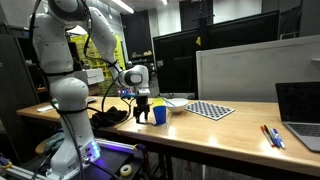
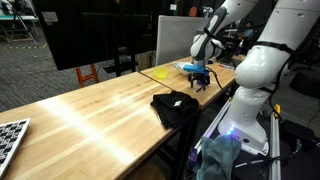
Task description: Place the fork in the cup handle first
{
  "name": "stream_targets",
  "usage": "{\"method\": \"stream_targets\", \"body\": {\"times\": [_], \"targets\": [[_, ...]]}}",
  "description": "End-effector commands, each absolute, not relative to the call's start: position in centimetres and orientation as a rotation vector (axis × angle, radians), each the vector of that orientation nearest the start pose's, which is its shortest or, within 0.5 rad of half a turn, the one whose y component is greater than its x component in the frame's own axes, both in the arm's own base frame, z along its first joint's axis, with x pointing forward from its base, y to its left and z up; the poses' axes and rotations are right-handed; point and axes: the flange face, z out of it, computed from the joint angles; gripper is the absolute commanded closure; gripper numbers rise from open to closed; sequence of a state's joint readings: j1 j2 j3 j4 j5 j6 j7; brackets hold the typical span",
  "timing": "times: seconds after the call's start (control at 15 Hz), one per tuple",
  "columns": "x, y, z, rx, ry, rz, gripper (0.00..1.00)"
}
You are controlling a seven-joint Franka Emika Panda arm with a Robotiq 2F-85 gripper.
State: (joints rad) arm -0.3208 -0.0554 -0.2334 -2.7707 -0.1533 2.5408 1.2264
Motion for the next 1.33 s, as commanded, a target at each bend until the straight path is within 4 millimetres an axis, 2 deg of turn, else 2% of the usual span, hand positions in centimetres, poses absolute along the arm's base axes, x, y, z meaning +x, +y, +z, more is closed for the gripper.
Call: {"method": "stream_targets", "body": {"times": [0.0,0.4,0.6,0.67,0.8,1.27], "targets": [[31.1,-19.1,22.0,-2.216,2.397,0.194,0.00],[33.5,-19.1,20.8,-2.189,2.375,-0.067,0.00],[33.6,-19.0,19.5,-2.145,2.368,-0.049,0.00],[32.5,-18.4,19.9,-2.140,2.364,-0.050,0.00],[33.6,-19.1,20.7,-2.150,2.365,-0.052,0.00],[32.7,-18.3,22.9,-2.221,2.371,-0.008,0.00]]}}
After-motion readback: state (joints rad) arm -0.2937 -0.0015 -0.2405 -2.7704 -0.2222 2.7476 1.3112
